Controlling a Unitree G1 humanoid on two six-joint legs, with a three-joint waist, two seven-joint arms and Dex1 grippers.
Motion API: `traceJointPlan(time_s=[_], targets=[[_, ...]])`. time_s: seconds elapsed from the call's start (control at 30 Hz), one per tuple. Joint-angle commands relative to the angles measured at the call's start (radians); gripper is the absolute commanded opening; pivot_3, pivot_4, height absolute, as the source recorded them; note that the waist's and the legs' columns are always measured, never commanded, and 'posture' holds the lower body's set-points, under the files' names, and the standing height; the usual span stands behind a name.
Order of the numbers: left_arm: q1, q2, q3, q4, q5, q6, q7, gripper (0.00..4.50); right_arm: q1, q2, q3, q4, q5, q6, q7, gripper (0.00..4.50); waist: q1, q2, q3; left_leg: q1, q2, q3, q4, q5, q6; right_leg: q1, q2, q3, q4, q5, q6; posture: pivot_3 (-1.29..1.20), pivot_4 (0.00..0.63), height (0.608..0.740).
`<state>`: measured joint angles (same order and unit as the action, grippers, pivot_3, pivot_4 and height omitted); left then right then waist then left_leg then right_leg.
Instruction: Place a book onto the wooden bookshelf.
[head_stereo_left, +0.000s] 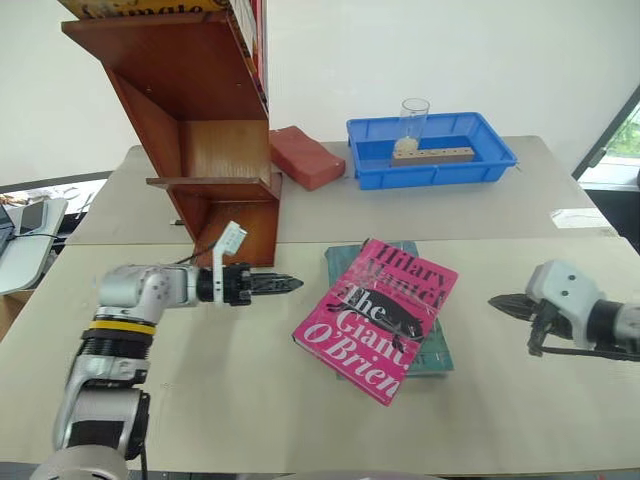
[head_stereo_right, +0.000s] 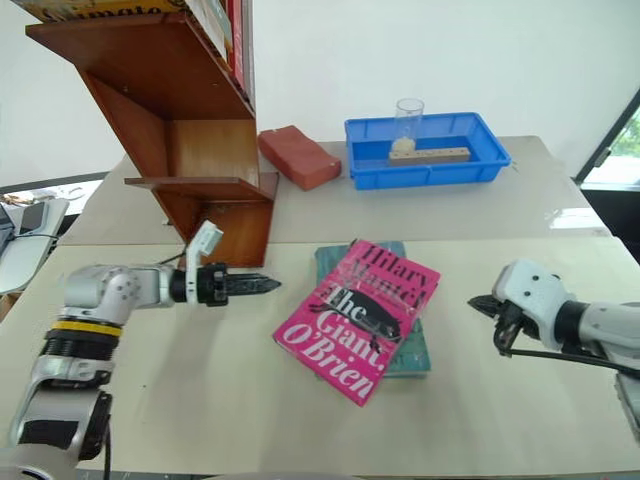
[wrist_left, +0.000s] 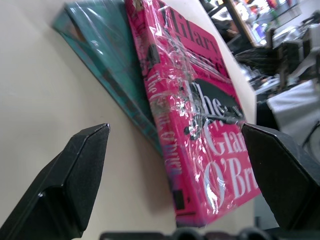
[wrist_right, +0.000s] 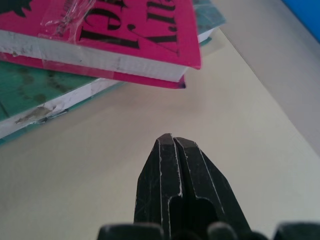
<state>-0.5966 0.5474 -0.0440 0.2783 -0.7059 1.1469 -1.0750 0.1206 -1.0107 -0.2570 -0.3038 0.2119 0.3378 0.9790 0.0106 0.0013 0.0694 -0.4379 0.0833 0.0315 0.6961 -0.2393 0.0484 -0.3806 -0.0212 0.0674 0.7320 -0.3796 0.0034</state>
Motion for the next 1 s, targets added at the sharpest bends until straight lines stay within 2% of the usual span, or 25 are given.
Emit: traceJointPlan(time_s=[0.03, 0.33, 0.5, 0.7, 0.73, 0.77, 0.97, 1.0], targets=[[-0.037, -0.072, -0.011, 0.060, 0.003, 0.020, 0.017, 4.50, -0.072, 0.028, 0.088, 0.001, -0.041, -0.013, -0.031, 0.06, 0.000, 0.000, 0.000, 0.000, 0.000, 0.000, 0.000, 0.000, 0.000, 0.001, 0.000, 0.000, 0.000, 0.000, 0.000, 0.00, 0.150, 0.637], [0.019, -0.180, 0.040, 0.108, -0.001, 0.021, 0.097, 4.50, -0.254, 0.150, 0.258, 0.027, -0.078, -0.002, -0.067, 0.06, 0.000, 0.000, 0.000, 0.001, -0.001, -0.001, 0.000, 0.001, -0.002, 0.002, 0.000, 0.001, 0.000, 0.000, 0.000, 0.00, 0.150, 0.637], [0.068, -0.237, 0.083, 0.042, -0.029, 0.047, 0.160, 4.50, -0.335, 0.197, 0.319, 0.070, -0.085, -0.016, -0.062, 0.06, 0.004, 0.000, 0.000, 0.000, -0.001, -0.002, 0.000, 0.003, -0.004, 0.003, 0.000, 0.000, 0.000, 0.000, 0.000, 0.00, 0.150, 0.637], [0.151, -0.353, 0.236, -0.100, -0.141, 0.125, 0.307, 4.50, -0.383, 0.220, 0.338, 0.106, -0.080, -0.043, -0.033, 0.06, 0.005, 0.000, 0.000, 0.001, -0.002, -0.004, 0.000, 0.003, -0.005, 0.005, 0.000, 0.000, 0.000, 0.000, 0.000, 0.00, 0.150, 0.637], [0.162, -0.362, 0.247, -0.119, -0.149, 0.134, 0.324, 3.96, -0.386, 0.222, 0.339, 0.109, -0.080, -0.045, -0.031, 0.00, 0.004, 0.000, 0.000, 0.001, -0.002, -0.004, 0.000, 0.003, -0.005, 0.006, 0.000, 0.000, -0.001, 0.000, 0.000, 0.00, 0.150, 0.637], [0.175, -0.369, 0.255, -0.140, -0.157, 0.142, 0.339, 3.72, -0.391, 0.224, 0.341, 0.112, -0.081, -0.047, -0.029, 0.00, 0.003, 0.000, 0.000, 0.001, -0.002, -0.004, 0.000, 0.003, -0.005, 0.006, 0.000, 0.000, -0.001, 0.000, 0.000, 0.00, 0.150, 0.637], [0.223, -0.387, 0.298, -0.256, -0.194, 0.122, 0.399, 0.86, -0.406, 0.212, 0.315, 0.092, -0.063, -0.043, -0.008, 0.00, 0.003, 0.000, 0.001, 0.006, -0.002, -0.005, -0.002, 0.003, -0.005, 0.011, 0.000, 0.000, -0.004, 0.000, 0.000, 0.00, 0.150, 0.637], [0.217, -0.380, 0.316, -0.286, -0.201, 0.094, 0.405, 0.69, -0.401, 0.187, 0.278, 0.071, -0.044, -0.027, 0.005, 0.00, 0.004, 0.000, 0.001, 0.006, -0.002, -0.005, -0.002, 0.003, -0.005, 0.011, 0.000, 0.000, -0.005, 0.000, 0.000, 0.00, 0.150, 0.637]])
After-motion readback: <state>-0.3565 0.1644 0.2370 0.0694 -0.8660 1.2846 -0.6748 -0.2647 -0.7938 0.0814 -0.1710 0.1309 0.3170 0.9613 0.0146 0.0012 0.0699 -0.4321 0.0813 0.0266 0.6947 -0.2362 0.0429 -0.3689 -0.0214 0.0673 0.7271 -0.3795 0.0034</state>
